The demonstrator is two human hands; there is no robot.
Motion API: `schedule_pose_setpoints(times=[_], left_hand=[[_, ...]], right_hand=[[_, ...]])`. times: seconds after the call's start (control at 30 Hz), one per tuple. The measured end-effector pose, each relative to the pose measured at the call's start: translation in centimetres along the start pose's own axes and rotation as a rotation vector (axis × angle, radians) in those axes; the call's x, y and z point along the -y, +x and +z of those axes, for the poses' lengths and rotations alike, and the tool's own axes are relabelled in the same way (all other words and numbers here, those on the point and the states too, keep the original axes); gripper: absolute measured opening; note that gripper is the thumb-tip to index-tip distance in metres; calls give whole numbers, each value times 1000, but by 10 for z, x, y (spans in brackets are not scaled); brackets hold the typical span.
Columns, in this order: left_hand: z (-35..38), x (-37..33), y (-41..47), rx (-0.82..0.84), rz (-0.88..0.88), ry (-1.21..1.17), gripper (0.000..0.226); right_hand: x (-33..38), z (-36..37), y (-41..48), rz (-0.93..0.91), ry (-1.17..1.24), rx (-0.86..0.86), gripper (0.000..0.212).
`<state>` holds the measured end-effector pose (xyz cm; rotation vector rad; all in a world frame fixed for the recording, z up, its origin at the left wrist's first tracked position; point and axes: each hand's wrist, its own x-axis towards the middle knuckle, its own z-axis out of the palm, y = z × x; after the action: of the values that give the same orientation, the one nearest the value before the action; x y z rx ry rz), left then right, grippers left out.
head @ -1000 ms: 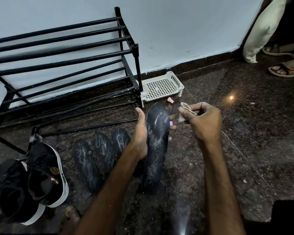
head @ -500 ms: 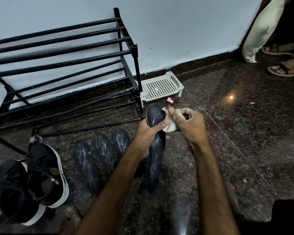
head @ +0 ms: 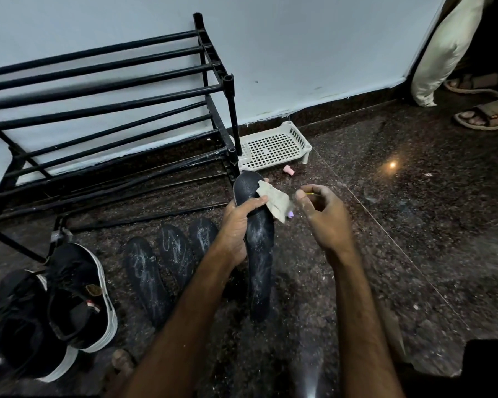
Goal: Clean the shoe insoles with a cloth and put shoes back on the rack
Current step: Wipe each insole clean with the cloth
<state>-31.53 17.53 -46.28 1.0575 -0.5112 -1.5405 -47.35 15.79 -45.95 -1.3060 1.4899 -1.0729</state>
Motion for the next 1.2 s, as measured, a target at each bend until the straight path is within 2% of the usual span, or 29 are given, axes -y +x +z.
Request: schedule_pose_setpoints(times=[0.13,0.23,0.3,0.4,0.47,0.53,0.67,0.77,0.93,1.1,1.2], left_hand=[[1,-2,-2,55,-24,-3,13],[1,-1,-3,28,-31,16,6],[-1,1,-2,23,-47,18,7],[-3,0,-3,59,-67,2,9],[-3,0,-3,62,-70,5,11],[-1,0,-3,63,-91,-12,20],[0,-3,-7,152,-230,-103,60],[-6,1,-3,155,-219,-121,85],[-8,6,1,129,-169,-68,88],[-9,7,4,123,-145,-34,86],[-8,7,3,125,-138,-5,85]], right_hand=[[5,-2,-3,-77,22,186,16],[1,-1,-2,-101,26,152,12],[5,-4,-2,-115,46,161,19],[10,-7,-1,-46,150,320,37],[11,-7,-2,-35,156,360,39],[10,-9,-3,-46,151,320,38],[4,-14,-1,-88,183,173,31],[2,-18,-1,-124,166,100,29],[-1,-23,-1,-17,225,154,40],[-2,-17,0,-101,-228,-7,16],[-1,-13,-2,-159,-389,-98,16]])
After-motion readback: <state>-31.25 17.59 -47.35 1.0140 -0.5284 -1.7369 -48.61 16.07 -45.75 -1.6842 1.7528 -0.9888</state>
